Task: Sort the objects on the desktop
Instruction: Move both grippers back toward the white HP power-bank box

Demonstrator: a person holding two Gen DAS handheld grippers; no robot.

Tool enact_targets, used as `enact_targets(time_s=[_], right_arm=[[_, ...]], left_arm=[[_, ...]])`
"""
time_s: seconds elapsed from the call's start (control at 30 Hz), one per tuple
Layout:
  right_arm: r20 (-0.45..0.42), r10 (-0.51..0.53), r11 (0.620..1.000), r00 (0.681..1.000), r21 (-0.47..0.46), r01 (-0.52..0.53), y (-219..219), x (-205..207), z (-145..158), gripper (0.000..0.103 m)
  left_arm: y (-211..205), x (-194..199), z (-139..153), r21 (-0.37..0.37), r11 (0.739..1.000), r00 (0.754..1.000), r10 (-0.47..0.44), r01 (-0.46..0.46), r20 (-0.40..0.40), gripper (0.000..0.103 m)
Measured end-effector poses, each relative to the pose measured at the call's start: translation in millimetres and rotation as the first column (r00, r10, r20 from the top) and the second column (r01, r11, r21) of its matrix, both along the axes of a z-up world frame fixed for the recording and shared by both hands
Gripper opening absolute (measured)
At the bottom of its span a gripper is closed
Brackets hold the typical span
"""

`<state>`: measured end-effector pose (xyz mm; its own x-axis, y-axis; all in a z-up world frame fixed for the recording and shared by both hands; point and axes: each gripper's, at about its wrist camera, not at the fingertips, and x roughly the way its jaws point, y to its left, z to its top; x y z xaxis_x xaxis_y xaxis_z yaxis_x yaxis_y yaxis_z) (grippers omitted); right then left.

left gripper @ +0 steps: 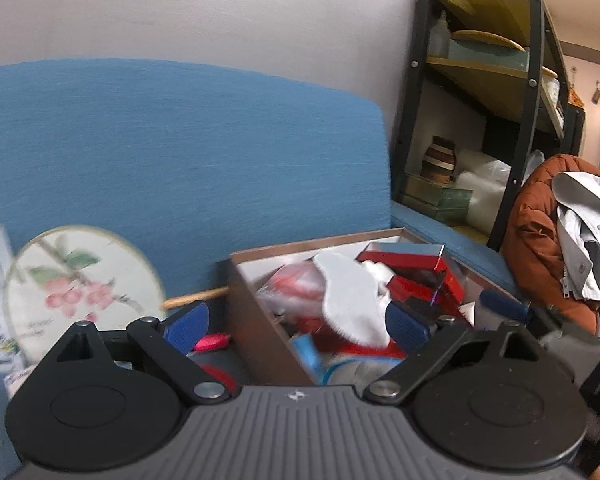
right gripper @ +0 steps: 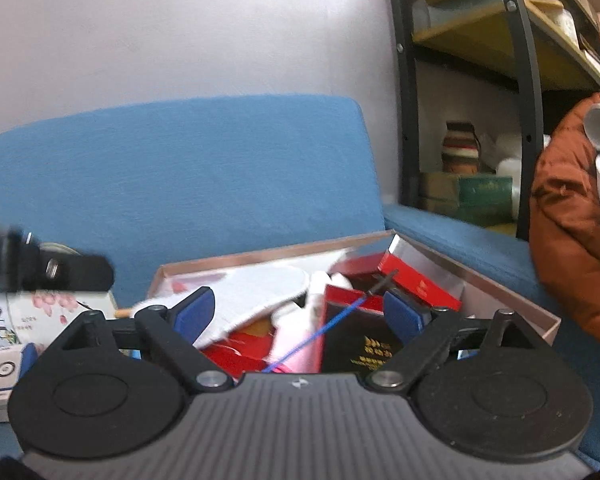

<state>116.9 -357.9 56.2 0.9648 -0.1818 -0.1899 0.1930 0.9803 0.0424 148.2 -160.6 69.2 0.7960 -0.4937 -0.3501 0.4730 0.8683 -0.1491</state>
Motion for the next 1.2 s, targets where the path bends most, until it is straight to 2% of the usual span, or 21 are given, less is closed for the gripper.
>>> enact_targets(time_s=[0.2, 0.37, 0.47, 0.6, 0.7, 0.77, 0.9, 1.03, 1.13, 1.2], right_arm=[[0.042, 0.018, 1.0, 0.999, -0.017, -0.017, 24, -20, 16, 0.094], [0.055, 0.09, 0.995, 0.994, -0.051, -0.088, 60, -34, 22, 0.095], [0.025, 0.149, 0.987, 0.988, -0.071, -0.147, 83, -41, 16, 0.095], [-0.017, 0.205, 0.972, 0.979, -0.117, -0.205, 112, -49, 3, 0.096], [-0.023, 0.234, 0.954, 0.972, -0.187, -0.234, 130, -53, -1, 0.096], [-0.028, 0.253, 0.942, 0.967, -0.222, -0.253, 139, -55, -3, 0.096], [-0.072, 0.284, 0.932, 0.956, -0.212, -0.293, 149, -50, -8, 0.096], [-0.112, 0.311, 0.916, 0.944, -0.23, -0.329, 161, -48, -17, 0.096], [-0.144, 0.347, 0.899, 0.927, -0.232, -0.373, 170, -46, -27, 0.096], [-0.18, 0.391, 0.881, 0.903, -0.211, -0.424, 174, -42, -35, 0.096]], left_arm=[[31, -23, -12, 0.005, 0.994, 0.99, 0.112, -0.112, -0.08, 0.098], [58, -36, -25, 0.076, 0.974, 0.965, 0.222, -0.213, -0.141, 0.098], [75, -41, -35, 0.102, 0.961, 0.947, 0.27, -0.255, -0.172, 0.097], [89, -44, -50, 0.187, 0.936, 0.926, 0.332, -0.298, -0.183, 0.097], [100, -44, -58, 0.206, 0.929, 0.918, 0.347, -0.308, -0.192, 0.097], [107, -44, -63, 0.207, 0.922, 0.907, 0.367, -0.326, -0.206, 0.097], [122, -43, -69, 0.19, 0.916, 0.888, 0.393, -0.355, -0.238, 0.097], [134, -40, -79, 0.205, 0.903, 0.869, 0.423, -0.378, -0.258, 0.097], [145, -37, -87, 0.207, 0.893, 0.848, 0.445, -0.399, -0.287, 0.097], [152, -35, -91, 0.202, 0.889, 0.837, 0.455, -0.41, -0.304, 0.097]])
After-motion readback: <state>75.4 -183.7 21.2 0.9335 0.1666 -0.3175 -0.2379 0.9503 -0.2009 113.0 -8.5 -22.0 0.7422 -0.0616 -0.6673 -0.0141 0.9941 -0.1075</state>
